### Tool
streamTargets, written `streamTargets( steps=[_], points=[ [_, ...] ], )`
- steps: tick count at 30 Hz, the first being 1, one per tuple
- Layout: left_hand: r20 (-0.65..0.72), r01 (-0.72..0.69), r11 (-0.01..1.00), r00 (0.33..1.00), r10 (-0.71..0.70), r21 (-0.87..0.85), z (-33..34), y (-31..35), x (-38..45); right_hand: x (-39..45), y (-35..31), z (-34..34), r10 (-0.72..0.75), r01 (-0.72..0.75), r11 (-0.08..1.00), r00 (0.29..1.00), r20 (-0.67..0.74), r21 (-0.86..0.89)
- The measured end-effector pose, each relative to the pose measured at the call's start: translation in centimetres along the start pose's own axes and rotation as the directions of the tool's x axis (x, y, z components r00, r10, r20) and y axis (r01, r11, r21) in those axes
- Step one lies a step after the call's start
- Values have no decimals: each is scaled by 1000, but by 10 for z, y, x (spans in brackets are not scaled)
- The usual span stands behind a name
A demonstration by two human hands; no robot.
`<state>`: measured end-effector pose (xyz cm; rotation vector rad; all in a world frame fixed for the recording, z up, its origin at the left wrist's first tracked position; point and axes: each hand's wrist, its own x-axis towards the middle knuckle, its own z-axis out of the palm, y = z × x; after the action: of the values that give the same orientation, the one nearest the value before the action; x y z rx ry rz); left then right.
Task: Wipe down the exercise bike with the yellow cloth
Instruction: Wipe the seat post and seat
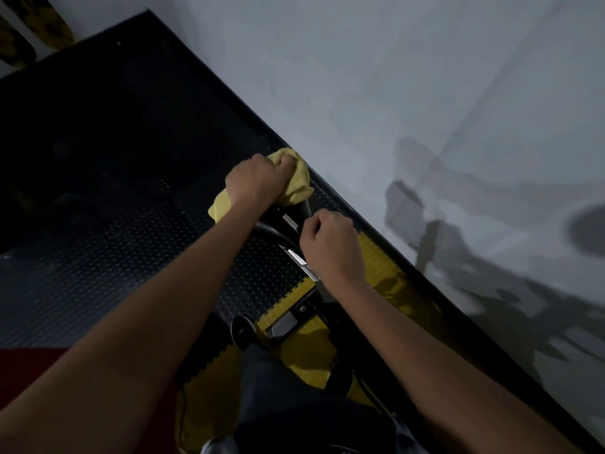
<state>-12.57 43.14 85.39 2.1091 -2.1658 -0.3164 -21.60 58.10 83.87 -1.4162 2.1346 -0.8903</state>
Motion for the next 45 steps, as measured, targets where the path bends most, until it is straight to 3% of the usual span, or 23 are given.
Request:
streamTargets(
  steps=[3,5,8,11,15,19,22,24,27,29,31,35,38,41,43,45],
  points=[
    [160,97,993,983,-84,-73,-10,9,17,1,0,1,6,-6,1000,1000,1,-7],
    [181,113,989,979,-96,-90,-10,9,18,0,1,0,11,-11,1000,1000,13,1],
    [33,-32,998,999,33,-47,-1,0,4,-2,0,0,1,-1,1000,1000,12,-1],
    [-173,-189,978,970,171,-93,10,-25,-20,-2,-2,-1,13,-13,1000,1000,16,-2],
    [-246,-161,969,963,112,-188,13,-38,-31,-1,-4,-3,29,-29,1000,999,20,7],
    [-50,6,997,999,-10,-80,-1,-16,-9,0,-2,-3,0,0,1000,1000,-25,-16],
    [161,134,988,980,-120,-81,-14,-9,11,-1,-1,-2,6,-6,1000,999,-34,-13],
    [204,151,983,971,-128,-102,-15,-9,15,-1,0,-2,7,-7,1000,1000,-30,-7],
    [40,-8,994,999,12,-113,-5,-17,-1,-2,0,-2,-4,4,1000,1000,-24,10],
    [-148,-149,966,982,119,-211,5,-35,-23,-3,0,-2,0,0,1000,1000,-7,9],
    [-238,-195,912,965,113,-360,12,-56,-38,-2,0,-3,18,-18,1000,1000,6,1],
    [-95,-5,776,993,-71,-630,14,-70,-41,-3,-2,-1,22,-22,1000,1000,3,-18],
    [108,203,784,979,-173,-586,2,-59,-17,-2,-4,-1,2,-2,999,1000,-22,-38],
    [311,391,738,916,-254,-550,-8,-58,7,-2,-4,-1,0,0,1000,1000,-30,-28],
    [276,391,766,918,-285,-510,-8,-54,6,-4,-3,-1,3,-4,1000,1000,-30,-21],
    [114,298,830,954,-278,-471,-2,-50,-12,-5,-3,-1,17,-17,1000,1000,-21,-14]
  ],
)
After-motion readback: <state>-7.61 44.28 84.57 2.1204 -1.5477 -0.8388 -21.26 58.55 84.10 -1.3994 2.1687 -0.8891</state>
